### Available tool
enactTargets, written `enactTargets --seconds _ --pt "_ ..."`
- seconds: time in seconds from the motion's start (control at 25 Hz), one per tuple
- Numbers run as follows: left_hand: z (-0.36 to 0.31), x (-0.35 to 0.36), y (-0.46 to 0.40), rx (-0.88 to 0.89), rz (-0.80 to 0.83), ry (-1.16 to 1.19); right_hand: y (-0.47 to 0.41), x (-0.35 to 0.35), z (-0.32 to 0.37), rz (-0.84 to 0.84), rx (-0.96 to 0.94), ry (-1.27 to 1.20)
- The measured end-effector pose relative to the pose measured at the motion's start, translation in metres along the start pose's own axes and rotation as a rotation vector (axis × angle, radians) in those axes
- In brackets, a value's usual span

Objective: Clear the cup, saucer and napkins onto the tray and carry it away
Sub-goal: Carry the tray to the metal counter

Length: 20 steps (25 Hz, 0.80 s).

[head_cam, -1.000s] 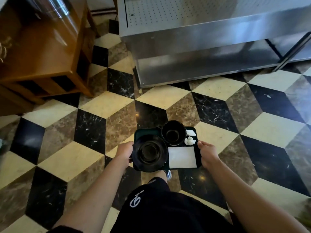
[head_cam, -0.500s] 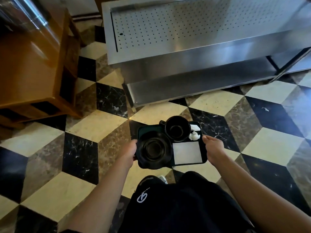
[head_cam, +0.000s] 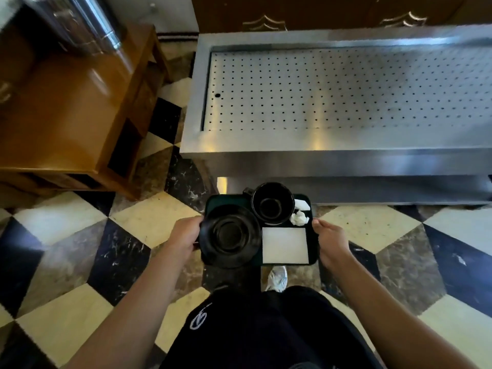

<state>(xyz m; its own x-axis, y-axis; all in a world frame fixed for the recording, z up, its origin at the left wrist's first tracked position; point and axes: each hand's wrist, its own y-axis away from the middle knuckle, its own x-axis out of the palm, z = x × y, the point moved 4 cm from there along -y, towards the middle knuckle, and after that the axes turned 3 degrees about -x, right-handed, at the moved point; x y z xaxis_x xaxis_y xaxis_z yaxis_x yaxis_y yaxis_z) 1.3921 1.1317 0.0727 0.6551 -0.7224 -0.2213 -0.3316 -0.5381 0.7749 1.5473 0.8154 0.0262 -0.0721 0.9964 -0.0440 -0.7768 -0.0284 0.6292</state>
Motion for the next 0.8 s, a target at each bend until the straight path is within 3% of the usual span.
enactTargets --seconds 0.28,0.6,0.8 --pt "-0.11 0.035 -0.038 0.027 -0.068 0.094 -0.096 0.04 0.089 0.051 -0.031 0.018" --pt "-0.233 0.059 -0.148 0.075 0.022 0.072 -0.182 0.113 0.18 -0.06 -0.078 -0.024" --pt "-0.298 0.072 -0.215 0.01 0.11 0.056 -0.23 0.162 0.222 -0.126 -0.063 0.009"
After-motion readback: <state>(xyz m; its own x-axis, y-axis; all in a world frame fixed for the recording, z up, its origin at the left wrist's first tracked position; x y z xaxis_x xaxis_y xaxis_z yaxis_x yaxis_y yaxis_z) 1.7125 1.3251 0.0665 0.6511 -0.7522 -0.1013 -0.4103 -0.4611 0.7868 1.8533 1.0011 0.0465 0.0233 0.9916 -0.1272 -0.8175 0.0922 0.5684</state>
